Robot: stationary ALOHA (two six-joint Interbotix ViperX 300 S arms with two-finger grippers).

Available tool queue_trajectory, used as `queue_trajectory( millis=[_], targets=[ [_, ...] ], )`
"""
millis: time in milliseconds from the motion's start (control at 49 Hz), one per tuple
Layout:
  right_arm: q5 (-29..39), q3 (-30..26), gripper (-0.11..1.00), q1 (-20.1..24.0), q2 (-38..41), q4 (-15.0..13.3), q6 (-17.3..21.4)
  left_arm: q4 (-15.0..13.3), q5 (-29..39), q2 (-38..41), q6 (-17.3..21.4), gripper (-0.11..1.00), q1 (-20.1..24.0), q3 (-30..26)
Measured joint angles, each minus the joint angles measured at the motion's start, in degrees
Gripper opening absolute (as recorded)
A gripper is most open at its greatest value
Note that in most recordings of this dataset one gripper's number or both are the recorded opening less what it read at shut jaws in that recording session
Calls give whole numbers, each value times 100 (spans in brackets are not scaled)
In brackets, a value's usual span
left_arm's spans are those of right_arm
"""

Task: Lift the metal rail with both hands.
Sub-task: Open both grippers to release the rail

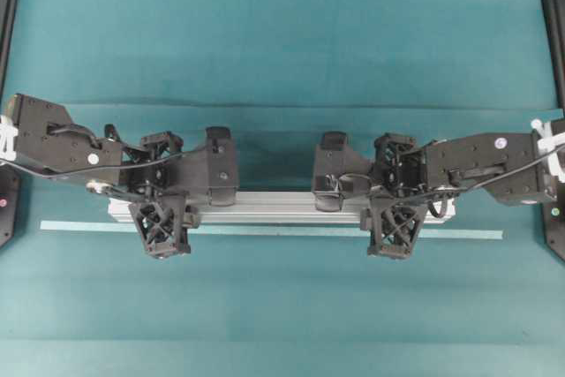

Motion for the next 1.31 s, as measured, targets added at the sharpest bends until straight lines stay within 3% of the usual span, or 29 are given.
queue_trajectory(
  millis=[838, 1307],
  targets=[
    [-369, 70, 38, 18, 114, 18, 0, 0, -378, 158, 9, 36, -9, 149],
    [-396, 88, 39, 18, 114, 141, 0, -18, -563, 62, 220, 36, -18, 352]
  ],
)
